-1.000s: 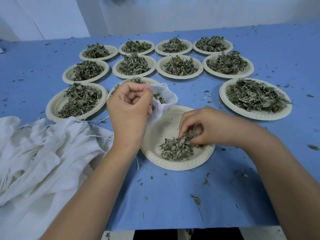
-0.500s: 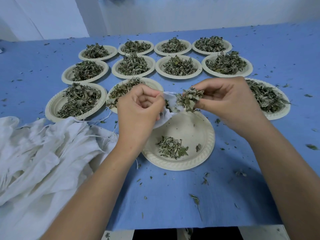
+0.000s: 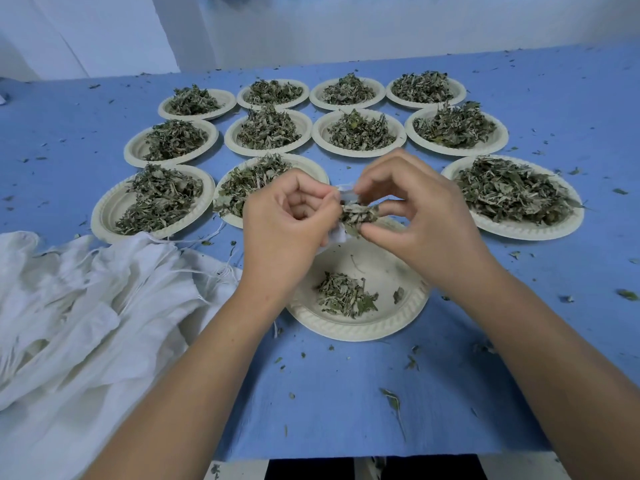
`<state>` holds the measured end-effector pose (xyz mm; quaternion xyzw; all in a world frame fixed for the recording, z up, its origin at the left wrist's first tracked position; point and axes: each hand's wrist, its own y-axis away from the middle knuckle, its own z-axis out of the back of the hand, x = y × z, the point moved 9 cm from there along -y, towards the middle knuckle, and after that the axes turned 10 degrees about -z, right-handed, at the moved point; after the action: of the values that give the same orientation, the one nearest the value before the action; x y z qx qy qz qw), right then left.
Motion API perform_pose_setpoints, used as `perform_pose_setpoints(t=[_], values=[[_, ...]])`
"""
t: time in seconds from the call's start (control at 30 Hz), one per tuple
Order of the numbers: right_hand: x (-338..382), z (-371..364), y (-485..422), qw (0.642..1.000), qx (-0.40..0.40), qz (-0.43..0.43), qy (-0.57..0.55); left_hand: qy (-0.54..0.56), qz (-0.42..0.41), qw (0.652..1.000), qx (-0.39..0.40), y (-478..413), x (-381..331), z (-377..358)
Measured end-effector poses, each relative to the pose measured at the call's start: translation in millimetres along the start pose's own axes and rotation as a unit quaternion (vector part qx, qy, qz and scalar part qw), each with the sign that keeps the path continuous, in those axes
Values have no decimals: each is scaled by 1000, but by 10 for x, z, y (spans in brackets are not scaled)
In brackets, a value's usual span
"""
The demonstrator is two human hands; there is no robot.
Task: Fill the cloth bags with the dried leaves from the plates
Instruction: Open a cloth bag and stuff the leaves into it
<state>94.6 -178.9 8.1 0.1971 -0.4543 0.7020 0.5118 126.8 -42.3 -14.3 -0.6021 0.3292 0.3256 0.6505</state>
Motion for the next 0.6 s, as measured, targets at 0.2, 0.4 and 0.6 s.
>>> perform_pose_setpoints(t=[0.2, 0.4, 0.6], values=[[131, -49, 71, 991, -63, 78, 83, -17, -36, 998, 43, 34, -77, -91], [-85, -58, -9, 999, -10, -25, -33, -18, -33, 999, 28, 14, -54, -52], [-164, 6, -25, 974, 23, -78, -210, 2, -25, 999, 21, 17, -46, -43]])
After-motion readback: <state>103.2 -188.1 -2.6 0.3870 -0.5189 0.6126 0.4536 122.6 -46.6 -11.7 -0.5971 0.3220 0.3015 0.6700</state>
